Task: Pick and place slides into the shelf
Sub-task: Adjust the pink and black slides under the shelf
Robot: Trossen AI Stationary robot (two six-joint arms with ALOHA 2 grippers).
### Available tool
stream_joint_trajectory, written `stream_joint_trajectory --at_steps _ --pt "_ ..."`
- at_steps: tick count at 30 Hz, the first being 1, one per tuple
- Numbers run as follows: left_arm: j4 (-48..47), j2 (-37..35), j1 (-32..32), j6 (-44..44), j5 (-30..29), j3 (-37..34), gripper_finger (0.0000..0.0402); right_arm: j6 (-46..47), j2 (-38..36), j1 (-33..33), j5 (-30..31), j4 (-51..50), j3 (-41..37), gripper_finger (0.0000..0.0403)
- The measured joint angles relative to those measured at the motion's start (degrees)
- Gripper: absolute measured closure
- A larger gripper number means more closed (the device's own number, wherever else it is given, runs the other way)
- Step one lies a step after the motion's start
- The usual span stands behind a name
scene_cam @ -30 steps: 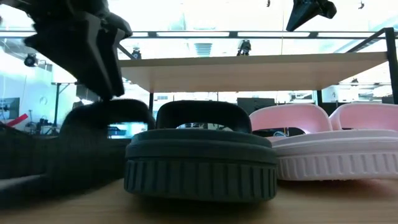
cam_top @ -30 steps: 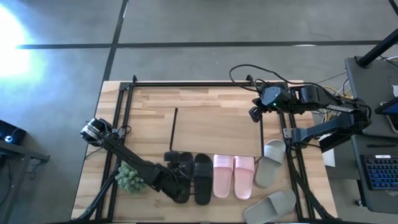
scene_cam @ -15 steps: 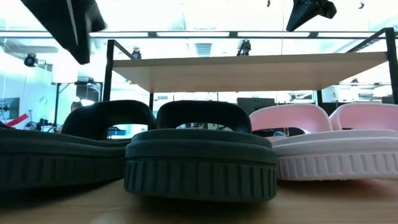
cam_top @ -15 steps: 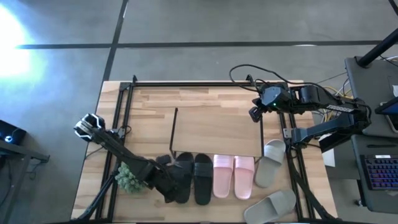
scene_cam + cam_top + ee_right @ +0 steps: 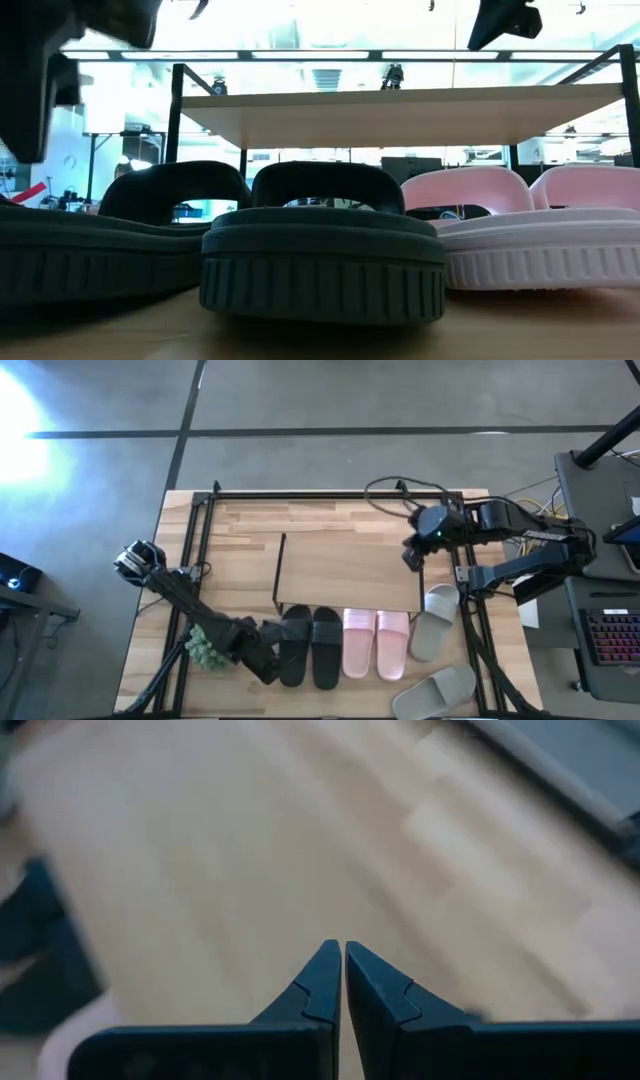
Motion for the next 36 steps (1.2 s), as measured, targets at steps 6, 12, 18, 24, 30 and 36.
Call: stream_joint_trajectory --at_steps 6,12,18,24,30,36 --pt "2.54 -0.28 -1.31 -7.74 0.56 -0.56 0.0399 4.85 0.02 6.59 -2.36 -8.51 -0.21 0.0390" --pt "2.44 -0.28 -2.68 -16.31 0.60 -0.58 0.0401 17.42 -0.62 14.10 5.67 -19.08 -0.26 0.0390" --pt "1.96 -0.32 -4.04 -25.39 -2.95 -0.47 0.0401 28.35 -3.59 20.95 7.30 -19.47 -2.25 0.0390" --pt "1.96 -0.87 -5.90 -25.33 -5.14 -0.46 0.0401 37.50 -5.25 30.63 3.70 -18.95 -2.47 0.0390" --pt "2.01 -0.92 -6.65 -22.48 -5.58 -0.54 0.0402 40.01 -4.84 41.96 -1.10 -6.67 -2.47 0.0390" --pt "4.04 -0.92 -8.46 -21.63 -6.61 -0.58 0.0402 40.68 -1.63 47.64 -0.79 9.63 -2.47 0.0390"
